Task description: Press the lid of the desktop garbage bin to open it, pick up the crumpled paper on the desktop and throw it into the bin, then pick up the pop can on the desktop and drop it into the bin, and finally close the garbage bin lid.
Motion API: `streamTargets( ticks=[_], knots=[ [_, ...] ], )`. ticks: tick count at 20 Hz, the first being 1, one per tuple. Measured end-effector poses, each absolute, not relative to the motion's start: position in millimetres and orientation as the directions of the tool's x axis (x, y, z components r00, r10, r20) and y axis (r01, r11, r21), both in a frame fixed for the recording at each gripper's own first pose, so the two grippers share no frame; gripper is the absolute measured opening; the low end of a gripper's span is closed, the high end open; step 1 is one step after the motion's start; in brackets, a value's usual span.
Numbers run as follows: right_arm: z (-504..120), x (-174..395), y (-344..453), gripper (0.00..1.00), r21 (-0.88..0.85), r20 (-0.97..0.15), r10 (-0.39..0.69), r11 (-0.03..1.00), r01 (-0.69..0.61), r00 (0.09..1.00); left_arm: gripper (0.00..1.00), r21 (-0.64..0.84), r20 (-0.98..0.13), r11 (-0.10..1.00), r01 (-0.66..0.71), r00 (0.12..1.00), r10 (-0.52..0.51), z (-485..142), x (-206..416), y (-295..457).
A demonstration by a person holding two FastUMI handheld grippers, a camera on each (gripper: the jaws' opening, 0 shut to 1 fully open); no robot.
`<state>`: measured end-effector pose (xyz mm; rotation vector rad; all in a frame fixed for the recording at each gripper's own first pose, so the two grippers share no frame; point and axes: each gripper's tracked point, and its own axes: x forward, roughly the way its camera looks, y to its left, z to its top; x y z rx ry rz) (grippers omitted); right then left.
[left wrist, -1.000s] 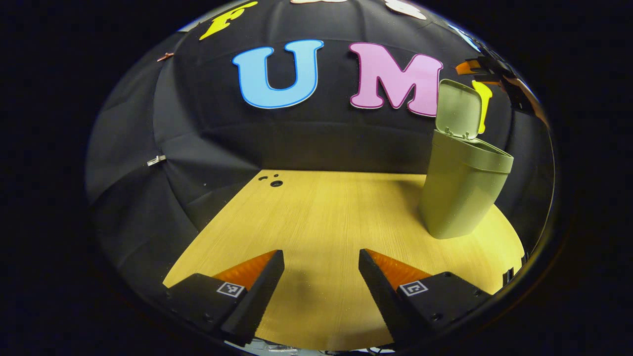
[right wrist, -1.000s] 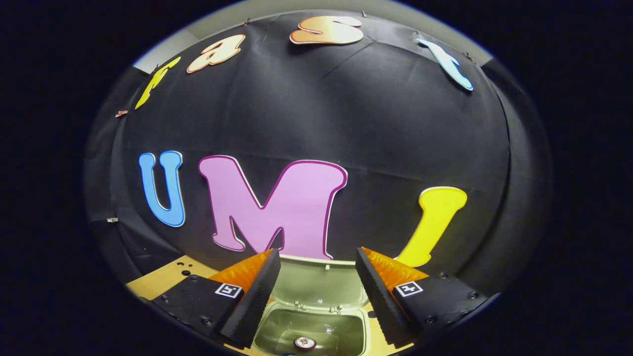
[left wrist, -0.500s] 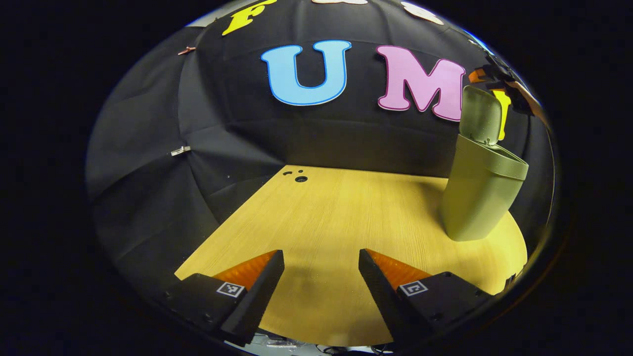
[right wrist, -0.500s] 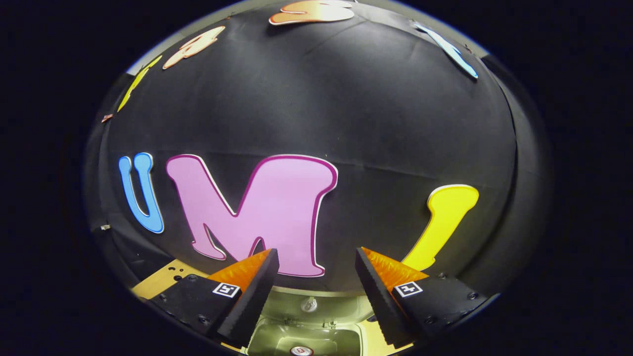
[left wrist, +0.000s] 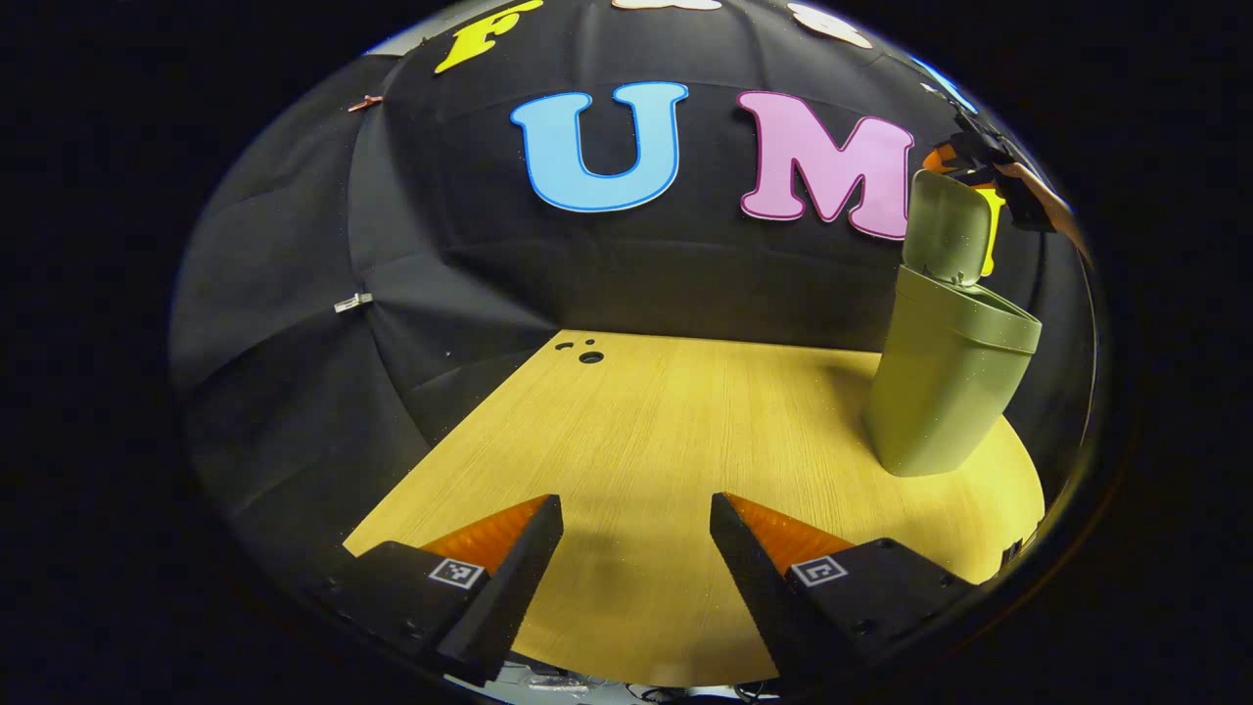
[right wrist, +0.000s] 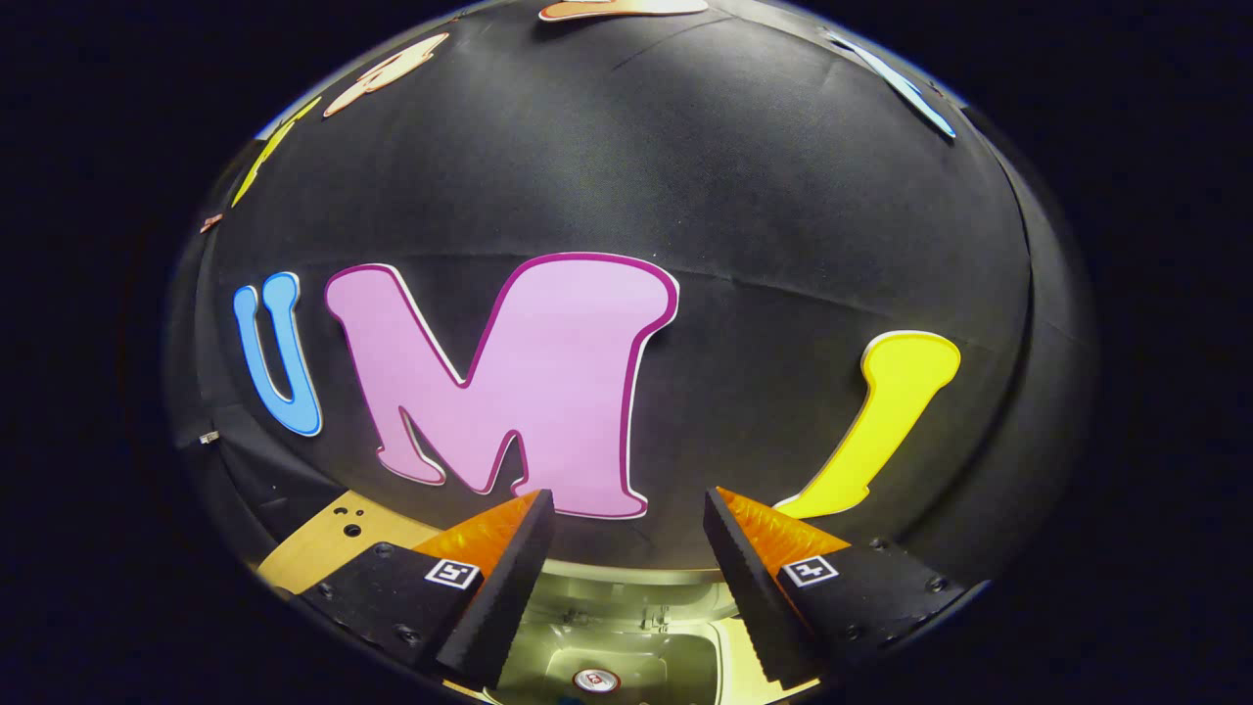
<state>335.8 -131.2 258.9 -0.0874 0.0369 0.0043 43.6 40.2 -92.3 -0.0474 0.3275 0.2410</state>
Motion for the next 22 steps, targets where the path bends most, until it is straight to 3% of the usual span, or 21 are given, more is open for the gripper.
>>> streamTargets(
  ticks=[6, 22],
  knots=[
    [226, 298, -141, 0.98, -0.147, -0.076, -0.016, 0.989, 0.004, 0.997, 0.98, 0.0, -0.308, 0.984, -0.181, 0.936, 0.172, -91, 48, 31],
    [110, 235, -146, 0.98, -0.076, -0.181, -0.048, 0.997, 0.035, 0.982, 0.98, 0.045, -0.331, 0.997, -0.058, 0.941, 0.07, -97, 66, 7]
  ],
)
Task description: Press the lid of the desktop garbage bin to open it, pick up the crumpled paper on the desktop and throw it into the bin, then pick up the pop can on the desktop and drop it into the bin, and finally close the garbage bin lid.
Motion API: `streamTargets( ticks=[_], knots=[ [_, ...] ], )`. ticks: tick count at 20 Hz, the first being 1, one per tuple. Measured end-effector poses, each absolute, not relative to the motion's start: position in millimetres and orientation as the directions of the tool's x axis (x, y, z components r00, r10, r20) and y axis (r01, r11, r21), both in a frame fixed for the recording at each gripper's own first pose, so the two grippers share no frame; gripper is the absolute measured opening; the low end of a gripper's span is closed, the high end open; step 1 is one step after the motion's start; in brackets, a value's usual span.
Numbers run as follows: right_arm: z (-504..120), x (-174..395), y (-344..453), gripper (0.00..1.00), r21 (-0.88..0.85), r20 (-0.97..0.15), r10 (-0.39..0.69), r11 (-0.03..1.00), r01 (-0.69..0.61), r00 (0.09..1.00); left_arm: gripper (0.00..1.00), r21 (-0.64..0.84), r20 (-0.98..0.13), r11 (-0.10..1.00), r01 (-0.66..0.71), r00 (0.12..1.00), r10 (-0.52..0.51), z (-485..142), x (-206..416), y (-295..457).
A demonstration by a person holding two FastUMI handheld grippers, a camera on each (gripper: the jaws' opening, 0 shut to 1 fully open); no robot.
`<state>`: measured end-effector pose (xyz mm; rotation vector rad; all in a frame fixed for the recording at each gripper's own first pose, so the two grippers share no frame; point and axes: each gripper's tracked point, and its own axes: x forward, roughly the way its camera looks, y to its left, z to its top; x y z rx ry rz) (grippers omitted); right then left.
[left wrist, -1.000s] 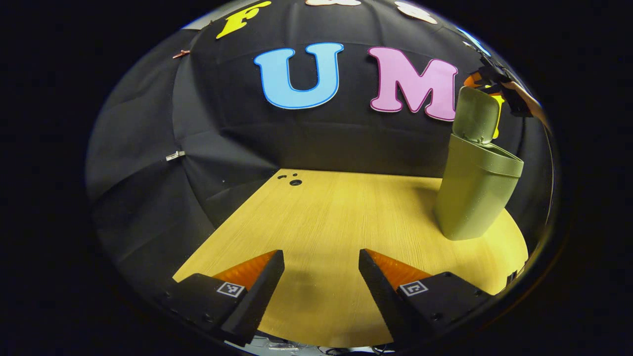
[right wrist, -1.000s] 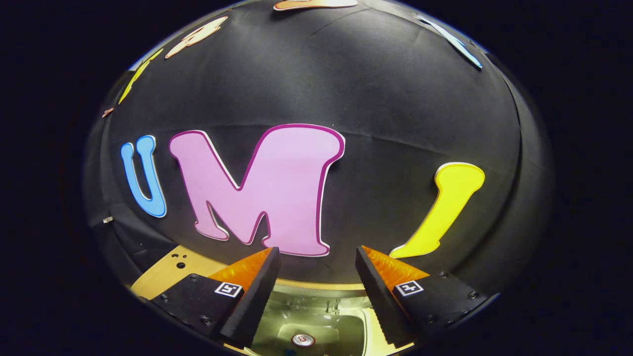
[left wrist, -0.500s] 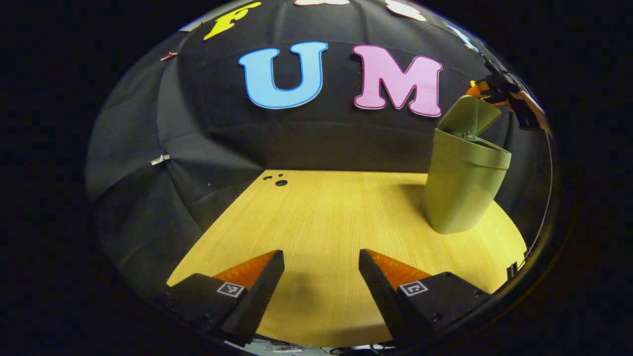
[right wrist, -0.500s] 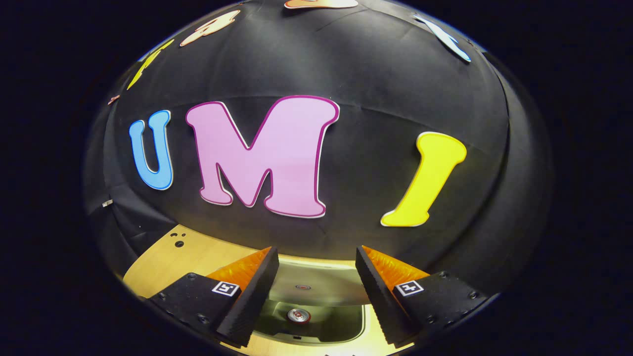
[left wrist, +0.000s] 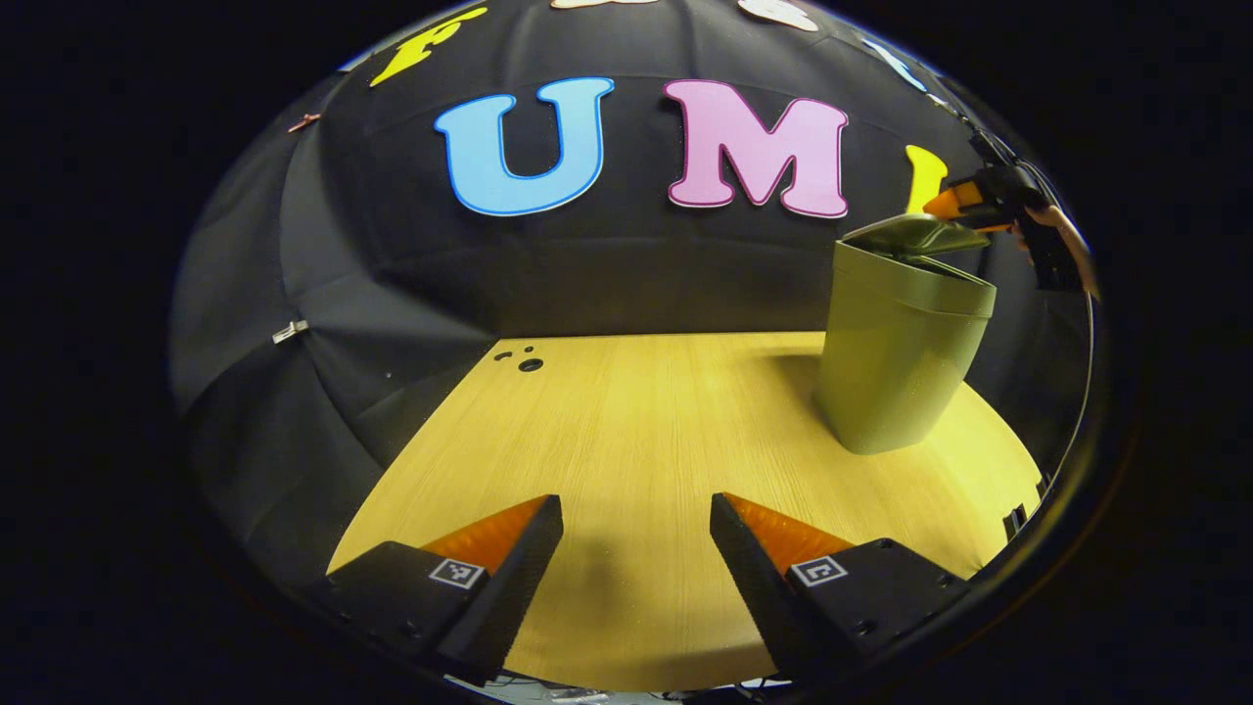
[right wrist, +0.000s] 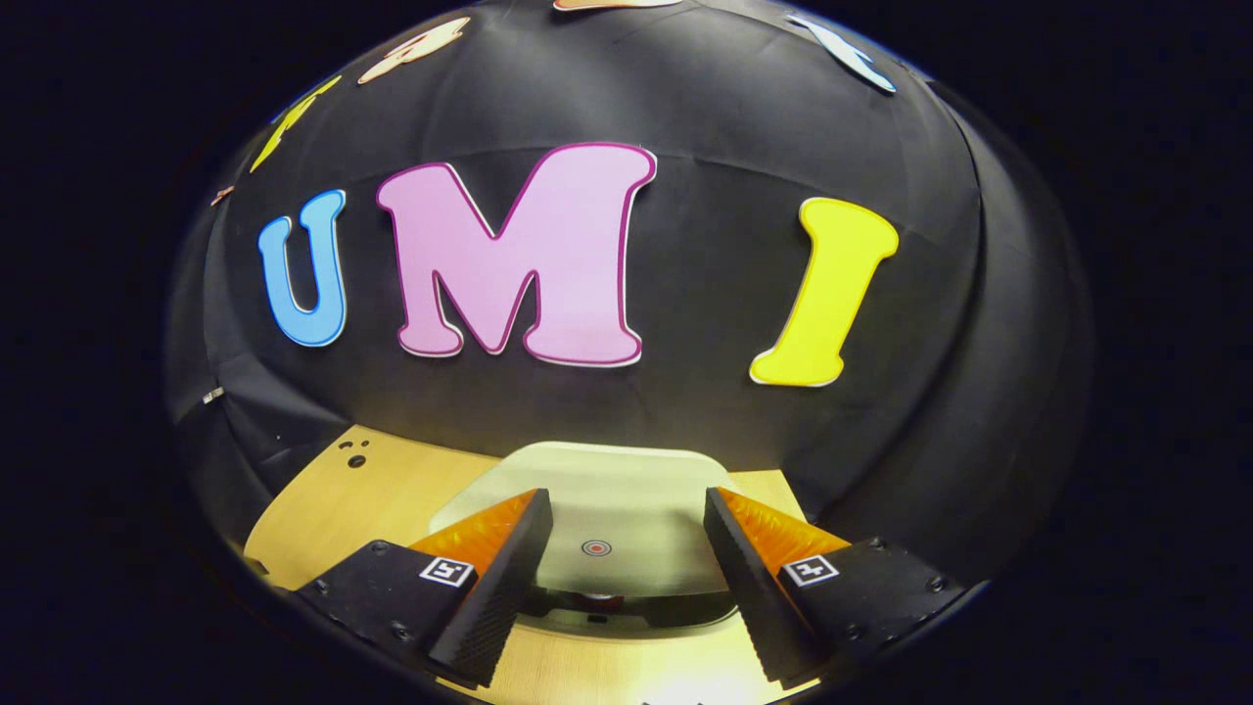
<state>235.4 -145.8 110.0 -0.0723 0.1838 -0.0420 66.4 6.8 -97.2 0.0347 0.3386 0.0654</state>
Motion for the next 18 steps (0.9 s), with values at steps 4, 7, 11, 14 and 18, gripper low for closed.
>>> streamTargets(
  ticks=[4, 7, 11, 14, 18],
  knots=[
    [85, 233, -143, 0.98, -0.081, -0.2, -0.054, 0.996, 0.038, 0.978, 0.98, 0.06, -0.328, 0.998, -0.033, 0.943, 0.051, -96, 69, -3],
    [65, 231, -138, 0.98, -0.057, -0.241, -0.036, 0.998, 0.023, 0.97, 0.98, 0.062, -0.333, 0.998, -0.029, 0.942, 0.048, -98, 67, -4],
    [64, 233, -137, 0.98, -0.004, -0.234, -0.024, 1.0, 0.024, 0.972, 0.98, 0.049, -0.345, 0.998, -0.04, 0.937, 0.054, -103, 64, 0],
    [61, 233, -136, 0.99, 0.004, -0.225, -0.027, 1.0, 0.028, 0.974, 0.98, 0.029, -0.359, 0.998, -0.055, 0.931, 0.061, -108, 65, 1],
    [58, 233, -137, 0.99, 0.032, -0.227, -0.025, 0.999, 0.033, 0.974, 0.98, 0.014, -0.365, 0.998, -0.058, 0.929, 0.059, -111, 68, -3]
  ],
)
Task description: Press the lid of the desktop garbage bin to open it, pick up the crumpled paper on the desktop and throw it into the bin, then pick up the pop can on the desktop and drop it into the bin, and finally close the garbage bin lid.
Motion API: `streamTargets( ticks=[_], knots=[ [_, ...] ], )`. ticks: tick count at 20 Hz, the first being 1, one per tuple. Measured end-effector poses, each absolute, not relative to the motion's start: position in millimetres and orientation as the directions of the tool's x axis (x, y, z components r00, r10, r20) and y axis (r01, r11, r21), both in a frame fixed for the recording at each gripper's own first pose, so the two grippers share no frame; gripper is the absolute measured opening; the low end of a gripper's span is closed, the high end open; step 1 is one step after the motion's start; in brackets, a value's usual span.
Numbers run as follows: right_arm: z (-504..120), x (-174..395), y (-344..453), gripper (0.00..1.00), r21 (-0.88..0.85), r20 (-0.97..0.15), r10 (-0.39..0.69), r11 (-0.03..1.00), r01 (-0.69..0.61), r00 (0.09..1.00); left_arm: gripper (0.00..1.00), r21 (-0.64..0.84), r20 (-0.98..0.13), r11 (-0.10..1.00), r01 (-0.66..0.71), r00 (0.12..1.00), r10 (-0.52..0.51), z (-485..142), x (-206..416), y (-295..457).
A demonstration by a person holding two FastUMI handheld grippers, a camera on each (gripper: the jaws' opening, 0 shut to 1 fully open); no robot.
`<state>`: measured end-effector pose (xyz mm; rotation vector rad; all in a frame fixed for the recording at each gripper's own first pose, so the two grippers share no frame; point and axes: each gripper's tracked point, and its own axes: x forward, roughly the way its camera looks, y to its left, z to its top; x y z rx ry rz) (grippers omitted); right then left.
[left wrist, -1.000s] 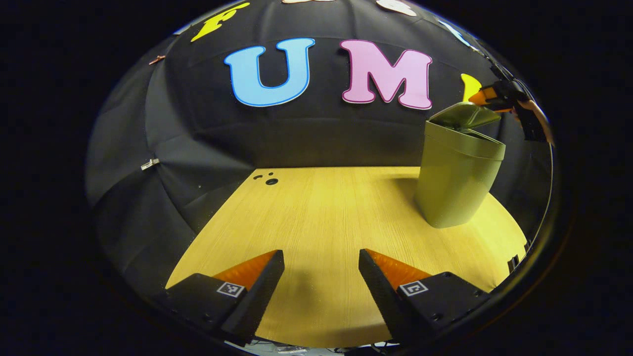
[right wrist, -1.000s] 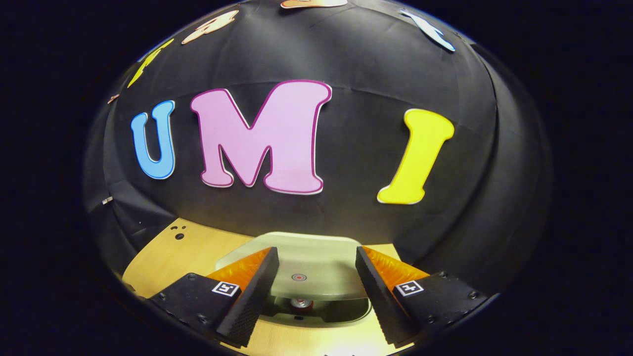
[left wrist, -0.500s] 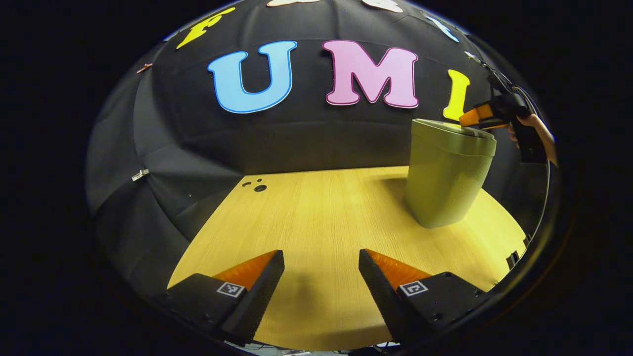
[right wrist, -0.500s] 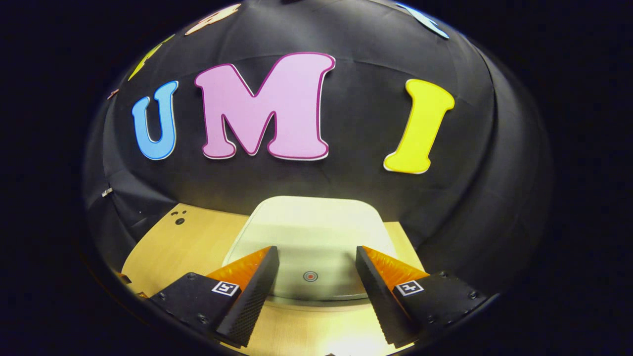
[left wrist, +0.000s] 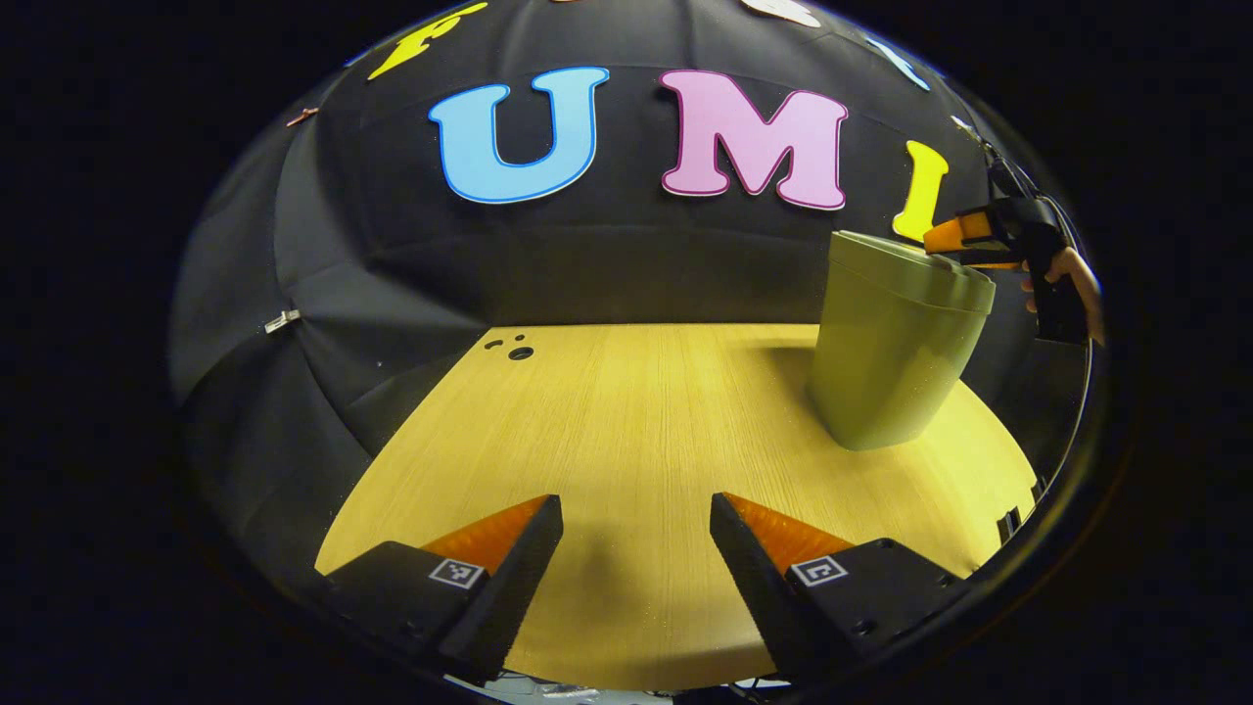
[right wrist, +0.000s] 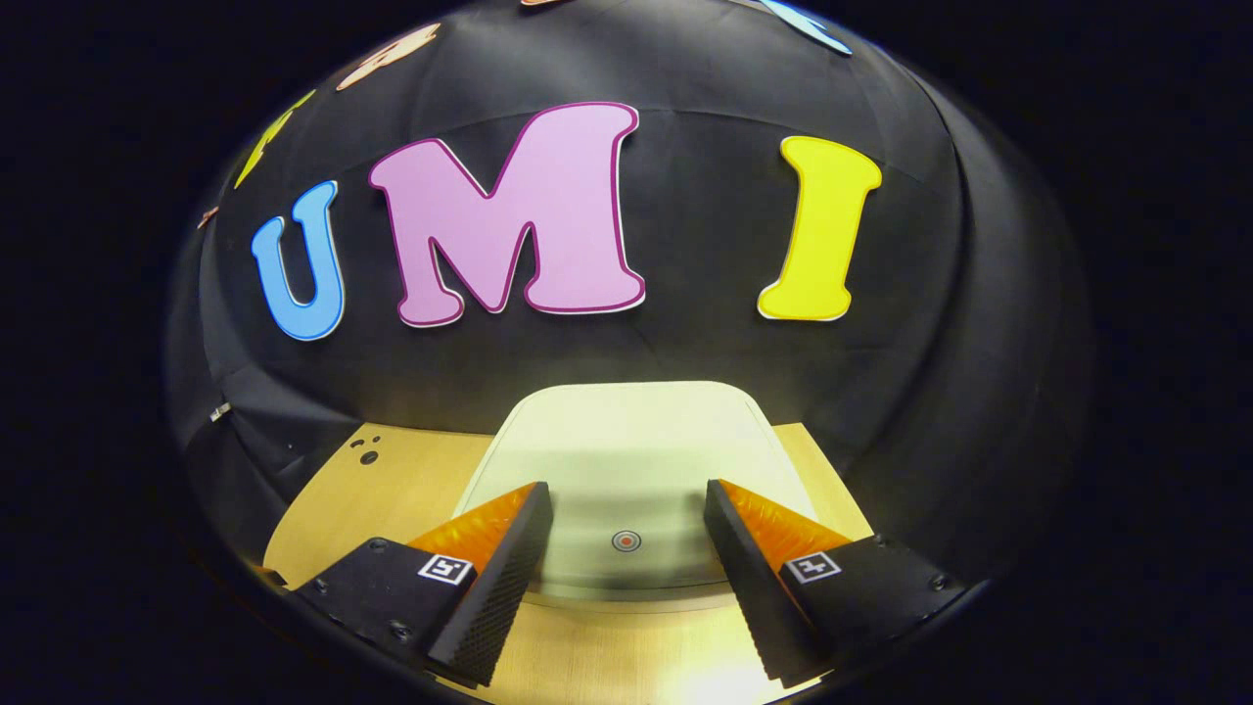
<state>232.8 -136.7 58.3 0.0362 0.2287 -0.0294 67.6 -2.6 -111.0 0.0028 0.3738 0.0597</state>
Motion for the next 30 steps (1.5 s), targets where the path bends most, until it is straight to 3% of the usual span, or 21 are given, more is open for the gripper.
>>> streamTargets(
  ticks=[7, 12, 19, 24, 30],
  knots=[
    [57, 233, -136, 0.99, 0.0, -0.197, -0.013, 1.0, 0.014, 0.98, 0.98, 0.017, -0.352, 0.999, -0.048, 0.935, 0.051, -103, 78, -17],
    [61, 228, -135, 0.99, -0.011, -0.111, 0.009, 1.0, -0.01, 0.994, 0.98, 0.032, -0.323, 0.998, -0.053, 0.944, 0.06, -82, 87, -32],
    [62, 222, -133, 1.0, -0.019, -0.084, 0.068, 0.997, -0.07, 0.994, 0.98, 0.015, -0.284, 0.994, -0.111, 0.953, 0.11, -59, 94, -52],
    [77, 197, -117, 1.0, 0.01, -0.061, 0.061, 0.998, -0.061, 0.996, 0.98, 0.022, -0.169, 0.997, -0.074, 0.983, 0.076, -17, 90, -57],
    [95, 121, -82, 1.0, -0.014, 0.032, 0.036, 0.999, -0.035, 0.999, 0.98, 0.057, -0.021, 0.998, -0.016, 1.0, 0.017, 27, 45, -58]
  ],
)
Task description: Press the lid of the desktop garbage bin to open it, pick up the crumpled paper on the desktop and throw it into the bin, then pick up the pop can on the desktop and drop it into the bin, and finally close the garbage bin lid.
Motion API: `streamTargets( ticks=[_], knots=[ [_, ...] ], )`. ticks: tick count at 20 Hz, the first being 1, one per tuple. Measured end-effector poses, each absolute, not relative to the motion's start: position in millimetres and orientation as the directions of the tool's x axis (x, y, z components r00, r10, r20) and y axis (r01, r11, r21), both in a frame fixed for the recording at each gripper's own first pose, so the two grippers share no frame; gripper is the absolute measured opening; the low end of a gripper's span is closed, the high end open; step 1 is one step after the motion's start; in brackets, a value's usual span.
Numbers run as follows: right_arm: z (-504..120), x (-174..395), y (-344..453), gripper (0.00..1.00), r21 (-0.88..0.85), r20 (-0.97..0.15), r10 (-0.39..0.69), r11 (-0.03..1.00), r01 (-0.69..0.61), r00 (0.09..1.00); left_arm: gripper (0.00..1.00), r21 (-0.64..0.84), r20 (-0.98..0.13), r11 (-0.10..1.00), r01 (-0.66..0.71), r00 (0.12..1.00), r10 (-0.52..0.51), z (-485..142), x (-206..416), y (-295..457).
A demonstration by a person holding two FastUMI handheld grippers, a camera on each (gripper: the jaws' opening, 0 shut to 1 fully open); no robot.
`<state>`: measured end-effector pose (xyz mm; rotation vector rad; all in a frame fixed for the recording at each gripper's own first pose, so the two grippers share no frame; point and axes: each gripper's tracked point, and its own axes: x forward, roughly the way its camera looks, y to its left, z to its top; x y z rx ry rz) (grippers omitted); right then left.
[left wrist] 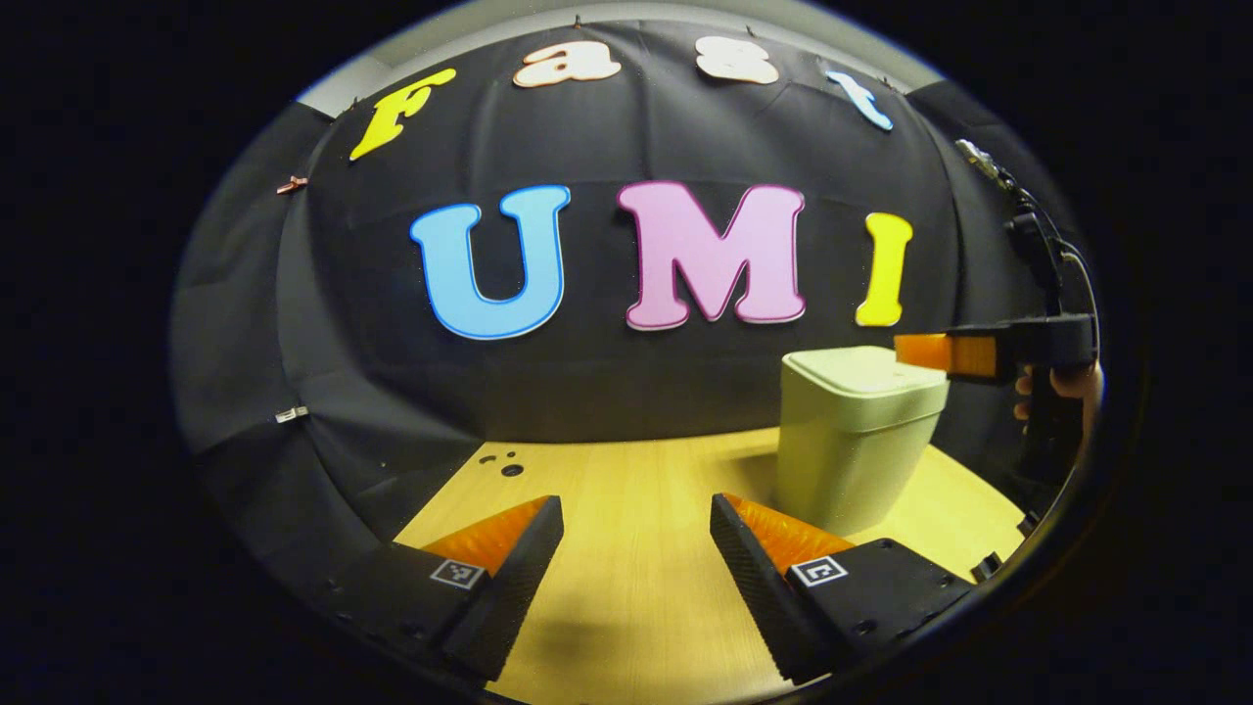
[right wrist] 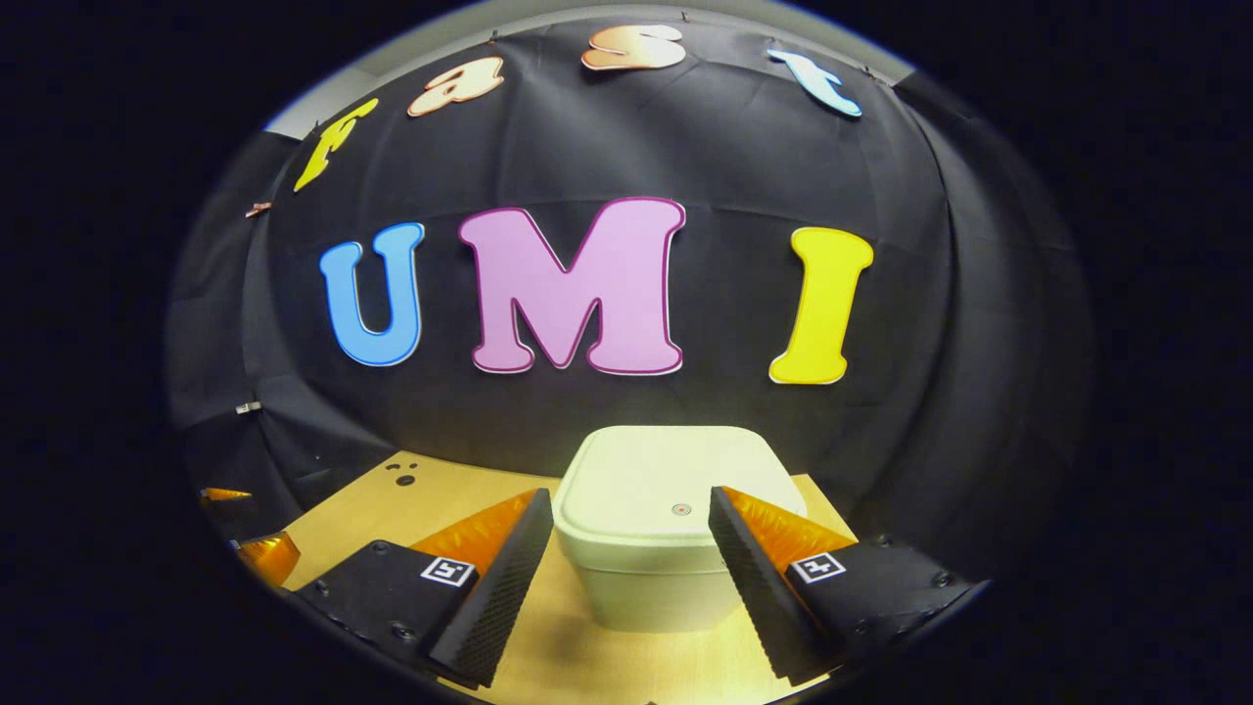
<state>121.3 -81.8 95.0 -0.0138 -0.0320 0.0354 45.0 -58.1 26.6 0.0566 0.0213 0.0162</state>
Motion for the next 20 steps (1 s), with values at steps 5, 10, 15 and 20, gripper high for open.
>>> streamTargets(
  ticks=[5, 10, 15, 20],
  knots=[
    [63, 53, -46, 1.0, 0.007, 0.026, 0.042, 0.999, -0.042, 0.999, 0.97, -0.013, -0.009, 1.0, 0.013, 1.0, -0.013, 20, 8, -48],
    [4, 16, -18, 1.0, 0.0, -0.069, 0.057, 0.998, -0.057, 0.996, 0.98, -0.011, -0.057, 0.999, 0.053, 0.997, -0.053, -7, -10, -45],
    [-29, -11, 9, 1.0, 0.025, -0.156, 0.081, 0.997, -0.079, 0.984, 1.0, -0.011, -0.076, 0.997, 0.072, 0.994, -0.072, -17, -12, -39],
    [-33, -25, 17, 1.0, 0.027, -0.165, 0.09, 0.996, -0.087, 0.982, 0.98, 0.041, -0.071, 0.995, 0.092, 0.994, -0.089, -19, -20, -40]
  ],
)
